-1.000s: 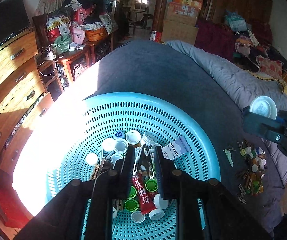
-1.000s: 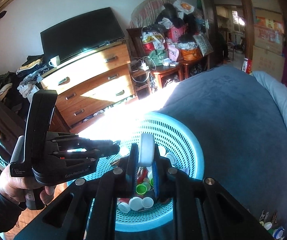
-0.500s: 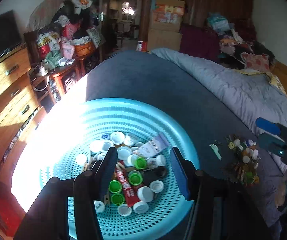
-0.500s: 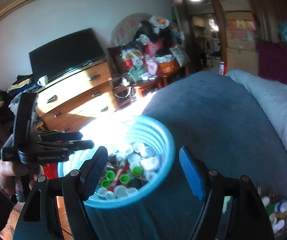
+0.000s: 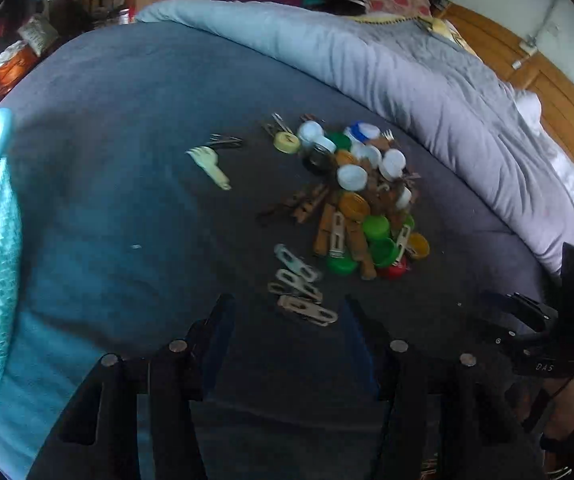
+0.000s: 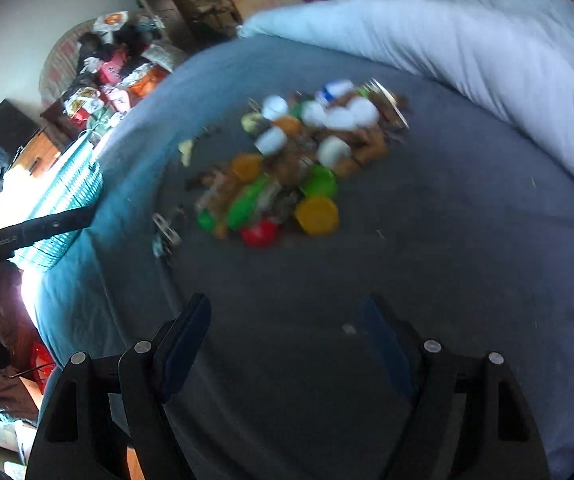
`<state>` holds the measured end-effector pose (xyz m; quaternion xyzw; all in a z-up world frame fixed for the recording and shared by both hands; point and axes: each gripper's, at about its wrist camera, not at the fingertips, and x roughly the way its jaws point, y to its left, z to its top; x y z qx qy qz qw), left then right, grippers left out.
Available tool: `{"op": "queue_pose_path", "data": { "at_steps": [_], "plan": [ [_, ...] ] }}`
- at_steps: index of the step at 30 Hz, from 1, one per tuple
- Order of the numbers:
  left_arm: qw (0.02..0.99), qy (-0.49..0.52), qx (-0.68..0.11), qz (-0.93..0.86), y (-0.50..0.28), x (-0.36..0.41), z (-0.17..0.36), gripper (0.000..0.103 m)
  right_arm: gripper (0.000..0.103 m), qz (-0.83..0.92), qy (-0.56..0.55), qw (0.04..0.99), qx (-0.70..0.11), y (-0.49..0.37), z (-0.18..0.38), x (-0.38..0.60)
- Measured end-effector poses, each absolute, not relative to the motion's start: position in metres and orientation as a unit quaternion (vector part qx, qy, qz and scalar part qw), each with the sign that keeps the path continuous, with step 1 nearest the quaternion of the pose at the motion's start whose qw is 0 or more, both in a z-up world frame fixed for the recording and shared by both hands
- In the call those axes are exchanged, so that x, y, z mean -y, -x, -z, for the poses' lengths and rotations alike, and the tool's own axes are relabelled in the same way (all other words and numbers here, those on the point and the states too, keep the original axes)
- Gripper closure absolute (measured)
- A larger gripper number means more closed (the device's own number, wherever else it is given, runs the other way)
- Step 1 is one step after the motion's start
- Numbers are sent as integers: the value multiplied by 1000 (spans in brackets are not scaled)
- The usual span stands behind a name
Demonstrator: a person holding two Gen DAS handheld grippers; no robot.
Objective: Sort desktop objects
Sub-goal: 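Grasp a flat metal clip with the left gripper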
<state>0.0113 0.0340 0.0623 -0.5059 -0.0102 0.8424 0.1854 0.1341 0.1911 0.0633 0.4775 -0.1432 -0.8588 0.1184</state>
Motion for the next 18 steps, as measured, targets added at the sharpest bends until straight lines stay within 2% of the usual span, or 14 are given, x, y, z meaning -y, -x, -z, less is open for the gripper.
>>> {"op": "queue_pose_path", "data": {
  "at_steps": [6,9,11,14,18],
  "plan": [
    [206,507,-33,-836,5,-92,-31,48,25,856,-474,130,158,-140,-55,-196],
    [177,493,-79,-848,6,-90,-23,48,24,857,-471,135,162,-137,-53,-197],
    [106,501,-124,-850,6,-75,-24,48,23,857,-467,136,168,-137,-52,-196],
    [32,518,-79,-851,1,-19,-28,48,20,860,-460,137,175,-137,-51,-195],
    [11,492,-36,-870,-22,25,-50,48,14,865,-450,140,171,-140,-50,-191]
  ]
}}
